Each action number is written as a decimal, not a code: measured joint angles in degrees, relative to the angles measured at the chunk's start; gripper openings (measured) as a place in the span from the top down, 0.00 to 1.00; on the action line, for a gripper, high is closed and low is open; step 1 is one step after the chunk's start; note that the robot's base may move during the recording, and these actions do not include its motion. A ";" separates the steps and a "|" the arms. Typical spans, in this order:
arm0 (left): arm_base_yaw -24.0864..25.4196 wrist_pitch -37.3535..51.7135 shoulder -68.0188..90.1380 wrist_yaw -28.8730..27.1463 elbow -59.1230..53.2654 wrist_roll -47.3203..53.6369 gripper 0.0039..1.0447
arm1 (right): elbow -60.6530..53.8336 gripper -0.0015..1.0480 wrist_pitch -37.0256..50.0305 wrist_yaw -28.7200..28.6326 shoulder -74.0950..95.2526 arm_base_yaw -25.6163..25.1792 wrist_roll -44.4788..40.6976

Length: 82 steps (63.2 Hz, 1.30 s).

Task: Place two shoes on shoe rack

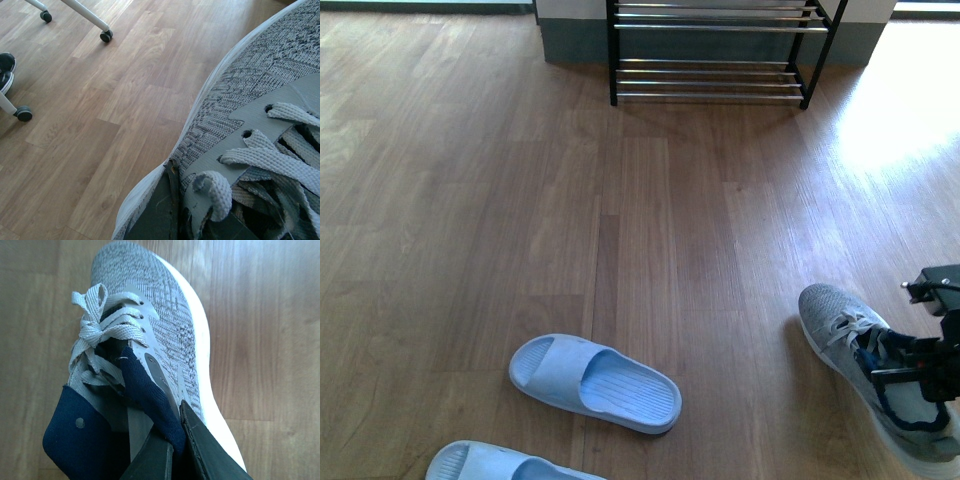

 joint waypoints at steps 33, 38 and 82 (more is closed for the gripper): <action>0.00 0.00 0.00 0.00 0.00 0.00 0.99 | -9.90 0.99 -48.04 -26.40 -91.56 -17.29 -0.24; 0.00 0.00 0.00 0.00 0.00 0.00 0.99 | -9.68 0.99 -49.92 -27.71 -97.53 -19.26 -0.13; 0.15 0.00 -0.04 -0.26 0.00 0.00 0.99 | -9.75 0.99 -50.40 -29.29 -97.81 -19.50 -0.11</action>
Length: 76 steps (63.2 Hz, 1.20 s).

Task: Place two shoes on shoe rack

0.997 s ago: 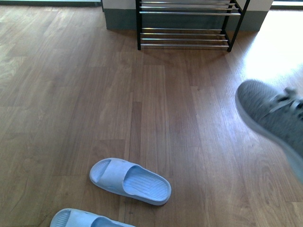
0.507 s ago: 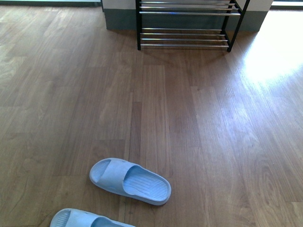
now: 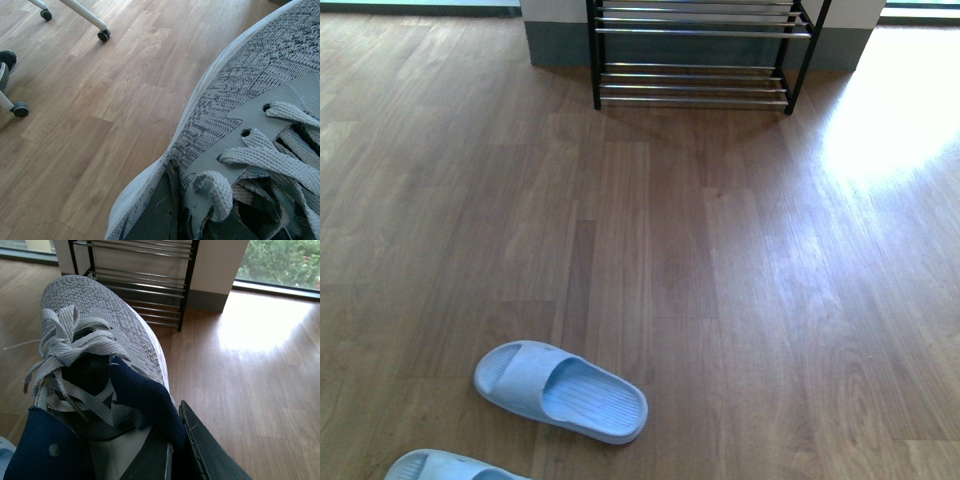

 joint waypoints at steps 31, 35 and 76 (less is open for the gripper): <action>-0.11 0.00 0.04 0.37 -0.02 0.00 0.99 | 0.00 0.99 0.00 0.85 0.07 -0.04 0.00; -0.11 0.00 0.04 0.37 0.00 0.02 0.99 | 0.00 0.99 0.00 0.87 0.07 -0.04 0.00; -0.11 0.00 0.07 0.52 0.00 0.00 0.99 | 0.00 0.99 0.00 1.42 0.22 -0.13 0.00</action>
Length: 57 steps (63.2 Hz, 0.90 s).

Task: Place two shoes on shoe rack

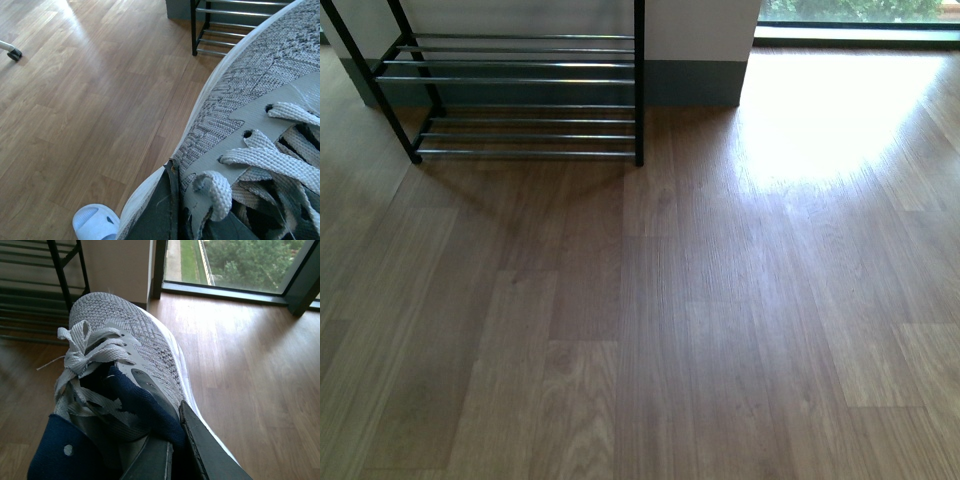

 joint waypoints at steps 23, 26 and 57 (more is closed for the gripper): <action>0.00 0.00 0.00 -0.11 0.00 0.00 0.99 | 0.00 0.99 0.00 -0.52 0.00 0.00 0.00; -0.02 0.00 0.00 0.07 0.00 0.00 0.99 | 0.00 0.99 0.00 -0.22 0.02 0.00 0.00; 0.00 0.00 0.07 0.00 -0.02 0.00 0.99 | -0.04 0.99 0.00 -0.39 0.11 0.00 0.00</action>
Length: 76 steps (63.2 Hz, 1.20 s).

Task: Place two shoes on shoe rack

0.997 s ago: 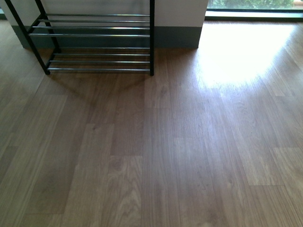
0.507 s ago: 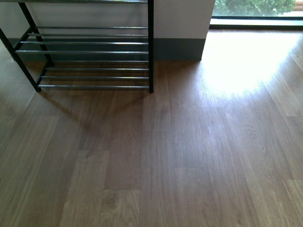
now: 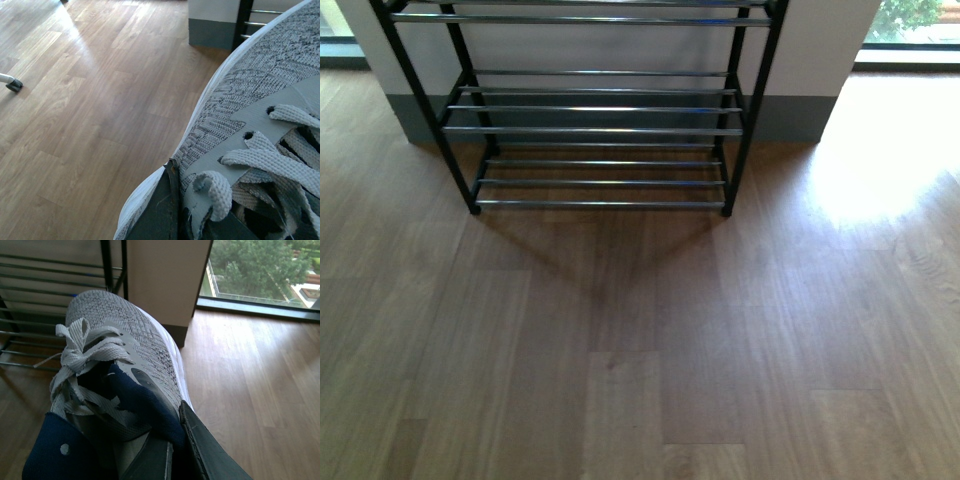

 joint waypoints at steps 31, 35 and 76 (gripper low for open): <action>0.04 0.00 0.00 -0.26 0.00 0.00 0.99 | -0.04 0.99 0.00 -0.07 -0.17 0.07 0.00; 0.07 0.00 0.00 -0.31 0.00 0.02 0.99 | -0.04 0.99 0.00 0.20 -0.15 0.04 0.00; 0.04 0.00 0.13 -0.15 -0.09 0.00 0.99 | -0.15 0.99 -0.02 -0.11 -0.02 0.07 0.02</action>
